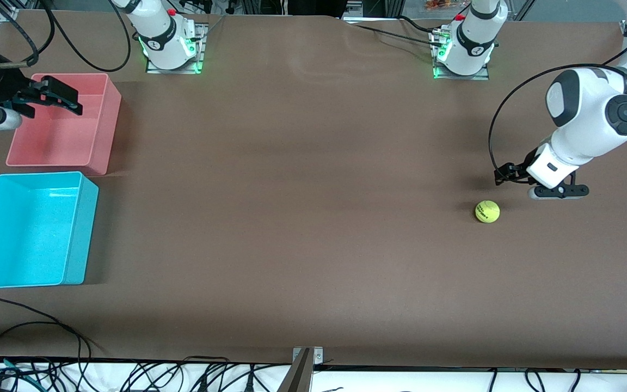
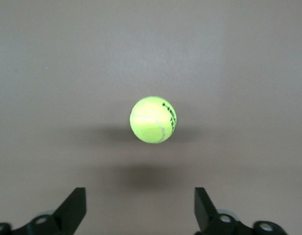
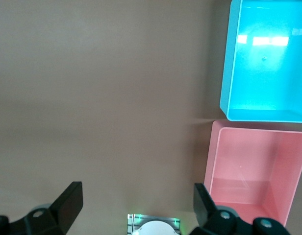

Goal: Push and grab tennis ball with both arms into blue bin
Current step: 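Lower the left gripper beside the tennis ball, fingers closed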

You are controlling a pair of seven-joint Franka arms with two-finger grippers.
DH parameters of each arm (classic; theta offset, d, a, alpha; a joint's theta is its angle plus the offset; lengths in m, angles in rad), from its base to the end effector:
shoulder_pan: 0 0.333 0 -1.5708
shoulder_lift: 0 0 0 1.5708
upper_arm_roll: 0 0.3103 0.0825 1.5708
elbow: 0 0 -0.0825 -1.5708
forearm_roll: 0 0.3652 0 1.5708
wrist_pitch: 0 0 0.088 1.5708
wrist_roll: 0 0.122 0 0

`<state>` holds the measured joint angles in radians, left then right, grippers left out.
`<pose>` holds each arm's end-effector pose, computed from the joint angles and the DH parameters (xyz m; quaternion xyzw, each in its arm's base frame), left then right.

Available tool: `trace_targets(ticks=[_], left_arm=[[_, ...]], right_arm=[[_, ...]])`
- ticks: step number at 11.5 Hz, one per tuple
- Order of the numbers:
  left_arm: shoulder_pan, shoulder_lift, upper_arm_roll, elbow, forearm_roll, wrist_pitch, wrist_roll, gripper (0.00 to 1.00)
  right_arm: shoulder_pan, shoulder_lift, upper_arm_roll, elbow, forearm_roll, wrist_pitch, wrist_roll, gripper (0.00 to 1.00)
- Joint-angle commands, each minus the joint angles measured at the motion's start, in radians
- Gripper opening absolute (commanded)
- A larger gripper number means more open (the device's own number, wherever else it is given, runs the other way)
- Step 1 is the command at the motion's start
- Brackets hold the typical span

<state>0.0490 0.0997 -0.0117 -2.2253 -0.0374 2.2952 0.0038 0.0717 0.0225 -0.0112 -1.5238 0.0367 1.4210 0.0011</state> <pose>0.5197 0.0182 0.3191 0.9994 0.0294 -0.0146 0.0147 0.5233 0.0367 0.6008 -0.9974 -0.0312 0.0631 0.0162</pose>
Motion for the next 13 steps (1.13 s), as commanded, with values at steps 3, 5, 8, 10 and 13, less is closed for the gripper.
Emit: trace_targets(ticks=[3, 5, 8, 10, 13], left_arm=[[-0.011, 0.044, -0.001, -0.025, -0.012, 0.024, 0.204, 0.34], [-0.006, 0.058, -0.001, -0.025, -0.012, 0.024, 0.370, 0.01], [0.000, 0.080, 0.001, -0.024, -0.012, 0.027, 0.794, 0.00], [0.011, 0.107, 0.004, -0.024, -0.013, 0.084, 0.991, 0.00], [0.041, 0.147, 0.007, -0.013, -0.013, 0.142, 1.191, 0.00]], right_arm=[[-0.013, 0.046, -0.006, 0.024, 0.022, 0.047, 0.002, 1.00], [-0.012, 0.056, -0.006, 0.024, 0.022, 0.059, 0.003, 1.00], [-0.027, 0.056, -0.006, 0.022, 0.022, 0.059, -0.006, 1.00], [-0.030, 0.056, -0.009, 0.024, 0.022, 0.061, -0.007, 1.00], [-0.033, 0.060, -0.012, 0.024, 0.022, 0.062, -0.007, 1.00]])
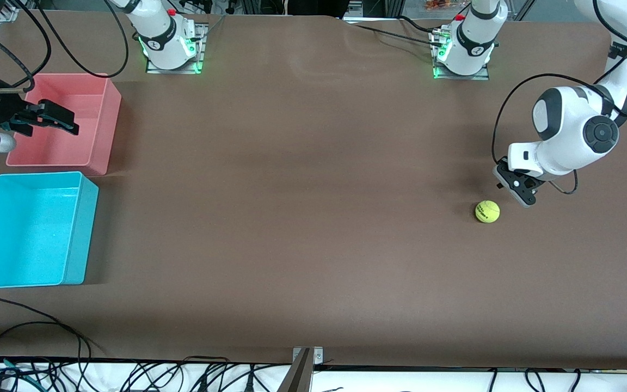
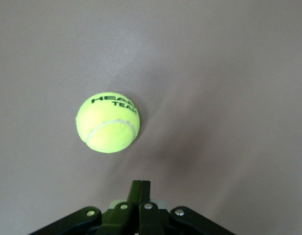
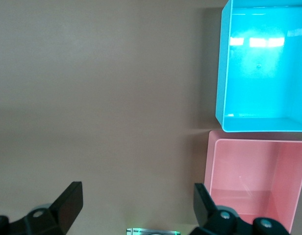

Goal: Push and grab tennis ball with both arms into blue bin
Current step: 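Lower the left gripper beside the tennis ball, fingers closed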

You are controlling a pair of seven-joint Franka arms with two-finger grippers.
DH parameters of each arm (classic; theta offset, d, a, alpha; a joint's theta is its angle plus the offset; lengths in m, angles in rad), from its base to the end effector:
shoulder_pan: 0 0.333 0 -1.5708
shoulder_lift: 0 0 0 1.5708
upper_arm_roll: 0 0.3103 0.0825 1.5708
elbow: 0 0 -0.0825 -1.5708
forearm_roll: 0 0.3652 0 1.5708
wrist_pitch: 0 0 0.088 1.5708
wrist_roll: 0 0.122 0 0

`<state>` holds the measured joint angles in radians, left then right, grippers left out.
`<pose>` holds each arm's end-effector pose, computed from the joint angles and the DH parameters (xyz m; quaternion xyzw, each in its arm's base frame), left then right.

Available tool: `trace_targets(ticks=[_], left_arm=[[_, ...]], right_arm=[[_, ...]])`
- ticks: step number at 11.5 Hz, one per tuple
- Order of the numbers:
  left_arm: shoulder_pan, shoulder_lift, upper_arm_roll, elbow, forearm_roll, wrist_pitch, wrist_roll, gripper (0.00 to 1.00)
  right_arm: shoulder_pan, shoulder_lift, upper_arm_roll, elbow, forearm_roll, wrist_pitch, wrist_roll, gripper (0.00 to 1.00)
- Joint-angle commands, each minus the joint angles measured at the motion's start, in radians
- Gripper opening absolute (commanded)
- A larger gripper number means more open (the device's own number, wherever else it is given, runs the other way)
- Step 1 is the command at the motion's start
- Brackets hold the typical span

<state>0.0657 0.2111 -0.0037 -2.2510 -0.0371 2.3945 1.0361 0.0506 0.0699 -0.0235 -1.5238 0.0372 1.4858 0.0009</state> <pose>0.5180 0.0315 0.2592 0.8896 -0.4553 -0.0223 0.0283 0.5450 0.0200 0.5802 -0.9983 -0.0136 0.0541 0.0170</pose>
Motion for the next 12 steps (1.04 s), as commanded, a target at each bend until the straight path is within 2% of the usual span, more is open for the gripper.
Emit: trace_targets(ticks=[1, 3, 6, 12], left_arm=[[0.031, 0.050, 0.001, 0.016, -0.015, 0.054, 0.195, 0.00], [0.039, 0.077, 0.007, 0.031, -0.015, 0.083, 0.258, 0.00], [0.043, 0.152, 0.040, 0.108, -0.027, 0.084, 0.402, 0.00], [0.031, 0.241, 0.041, 0.215, -0.027, 0.084, 0.429, 0.00]], right_arm=[[-0.012, 0.016, 0.001, 0.024, 0.021, -0.002, -0.007, 1.00], [-0.012, 0.019, 0.001, 0.024, 0.021, -0.002, -0.007, 1.00], [-0.014, 0.021, 0.001, 0.024, 0.021, -0.002, -0.007, 1.00], [-0.014, 0.021, 0.001, 0.024, 0.020, -0.002, -0.007, 1.00]])
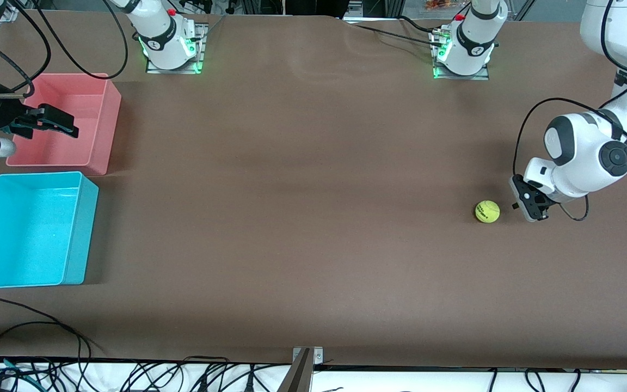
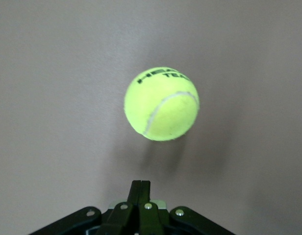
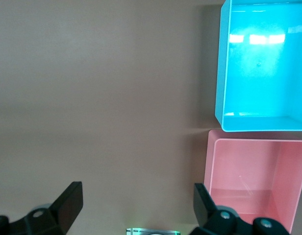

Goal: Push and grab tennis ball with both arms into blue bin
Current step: 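Lower the left gripper beside the tennis ball, fingers closed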

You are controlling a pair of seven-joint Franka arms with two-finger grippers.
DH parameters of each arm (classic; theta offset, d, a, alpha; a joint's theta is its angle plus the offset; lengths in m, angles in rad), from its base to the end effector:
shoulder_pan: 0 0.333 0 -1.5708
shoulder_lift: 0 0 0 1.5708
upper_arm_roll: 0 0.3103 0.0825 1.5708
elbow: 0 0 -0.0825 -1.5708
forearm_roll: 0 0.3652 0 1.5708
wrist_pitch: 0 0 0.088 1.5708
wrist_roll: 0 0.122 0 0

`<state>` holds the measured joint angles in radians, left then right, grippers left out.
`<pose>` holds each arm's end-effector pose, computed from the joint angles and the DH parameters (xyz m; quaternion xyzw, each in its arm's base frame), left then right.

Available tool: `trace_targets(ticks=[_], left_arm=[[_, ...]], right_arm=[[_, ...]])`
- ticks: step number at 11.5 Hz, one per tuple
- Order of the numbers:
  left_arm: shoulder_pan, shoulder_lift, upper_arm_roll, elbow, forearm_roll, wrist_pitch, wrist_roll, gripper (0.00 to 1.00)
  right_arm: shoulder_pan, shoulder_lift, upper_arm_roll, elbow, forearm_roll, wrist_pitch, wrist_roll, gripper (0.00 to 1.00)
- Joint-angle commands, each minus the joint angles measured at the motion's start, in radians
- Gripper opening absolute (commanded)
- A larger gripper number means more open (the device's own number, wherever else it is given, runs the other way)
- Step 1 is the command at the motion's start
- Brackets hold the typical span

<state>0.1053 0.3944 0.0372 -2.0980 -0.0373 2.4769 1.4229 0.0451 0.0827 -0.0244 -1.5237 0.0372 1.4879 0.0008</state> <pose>0.5623 0.0804 0.2235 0.8099 -0.5865 -0.0024 0.0083 0.5485 0.0167 0.5734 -0.9980 -0.0104 0.0594 0.0170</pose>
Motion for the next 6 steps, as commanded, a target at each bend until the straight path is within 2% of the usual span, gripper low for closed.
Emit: trace_targets(ticks=[1, 6], left_arm=[[-0.012, 0.079, 0.000, 0.079, -0.029, 0.002, 0.042, 0.00], [-0.015, 0.123, 0.000, 0.095, -0.062, 0.004, 0.070, 0.00]], right_arm=[[-0.008, 0.008, -0.003, 0.023, 0.021, -0.005, -0.007, 1.00], [-0.007, 0.008, -0.006, 0.023, 0.021, -0.005, -0.005, 1.00]])
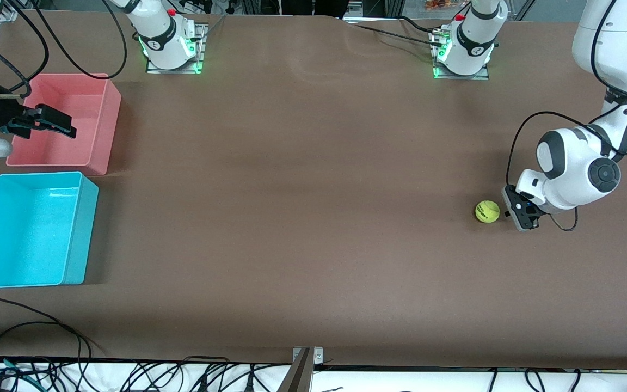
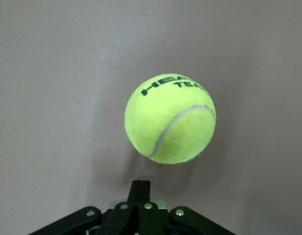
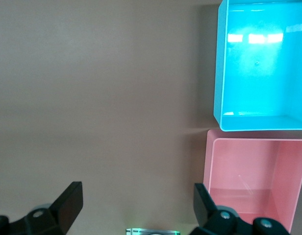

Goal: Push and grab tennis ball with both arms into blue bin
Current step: 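Lower the left gripper beside the tennis ball, fingers closed, then push the tennis ball with the left gripper toward the right gripper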

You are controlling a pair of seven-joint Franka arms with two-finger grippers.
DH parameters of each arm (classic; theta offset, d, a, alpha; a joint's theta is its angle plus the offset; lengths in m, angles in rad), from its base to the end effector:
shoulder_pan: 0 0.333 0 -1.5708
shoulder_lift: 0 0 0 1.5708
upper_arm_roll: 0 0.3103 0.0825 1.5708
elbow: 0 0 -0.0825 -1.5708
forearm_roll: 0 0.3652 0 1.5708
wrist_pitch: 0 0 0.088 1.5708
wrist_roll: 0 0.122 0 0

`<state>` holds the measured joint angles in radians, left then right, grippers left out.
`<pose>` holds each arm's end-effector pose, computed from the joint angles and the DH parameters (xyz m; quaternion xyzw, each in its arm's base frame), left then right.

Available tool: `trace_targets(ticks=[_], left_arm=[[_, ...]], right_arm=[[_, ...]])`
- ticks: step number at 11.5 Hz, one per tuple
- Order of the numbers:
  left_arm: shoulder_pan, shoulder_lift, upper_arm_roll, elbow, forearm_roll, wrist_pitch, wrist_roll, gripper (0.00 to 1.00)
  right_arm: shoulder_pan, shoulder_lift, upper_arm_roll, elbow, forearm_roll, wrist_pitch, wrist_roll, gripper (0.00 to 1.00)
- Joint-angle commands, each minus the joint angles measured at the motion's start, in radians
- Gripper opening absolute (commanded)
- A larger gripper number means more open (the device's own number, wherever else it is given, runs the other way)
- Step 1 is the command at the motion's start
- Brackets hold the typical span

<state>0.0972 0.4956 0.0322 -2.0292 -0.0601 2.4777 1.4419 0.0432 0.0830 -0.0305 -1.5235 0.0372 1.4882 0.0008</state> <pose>0.5761 0.0745 0.1907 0.8055 -0.5921 -0.0092 0.0237 0.5487 0.0124 0.5734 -0.9981 -0.0064 0.0592 0.0169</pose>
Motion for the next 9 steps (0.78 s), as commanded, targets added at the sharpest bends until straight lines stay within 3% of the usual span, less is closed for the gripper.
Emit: trace_targets(ticks=[1, 5, 6, 7, 8, 9], left_arm=[[-0.014, 0.023, 0.005, 0.026, -0.040, 0.003, 0.051, 0.00], [-0.100, 0.046, -0.011, 0.053, -0.131, 0.023, 0.034, 0.00], [-0.153, 0.043, -0.062, 0.070, -0.171, 0.020, 0.000, 0.00], [-0.207, 0.041, -0.133, 0.101, -0.199, 0.015, -0.188, 0.00], [-0.235, 0.046, -0.135, 0.130, -0.155, 0.010, -0.328, 0.00], [-0.232, 0.046, -0.135, 0.135, -0.123, 0.010, -0.337, 0.02]], right_arm=[[-0.005, 0.008, -0.002, 0.023, 0.021, -0.006, -0.005, 1.00], [-0.003, 0.006, 0.000, 0.023, 0.023, -0.006, -0.005, 1.00], [-0.003, 0.006, 0.000, 0.023, 0.023, -0.006, -0.005, 1.00], [-0.005, 0.008, -0.002, 0.023, 0.021, -0.006, -0.007, 1.00], [-0.005, 0.008, -0.002, 0.023, 0.021, -0.006, -0.007, 1.00], [-0.005, 0.008, -0.002, 0.023, 0.021, -0.006, -0.007, 1.00]])
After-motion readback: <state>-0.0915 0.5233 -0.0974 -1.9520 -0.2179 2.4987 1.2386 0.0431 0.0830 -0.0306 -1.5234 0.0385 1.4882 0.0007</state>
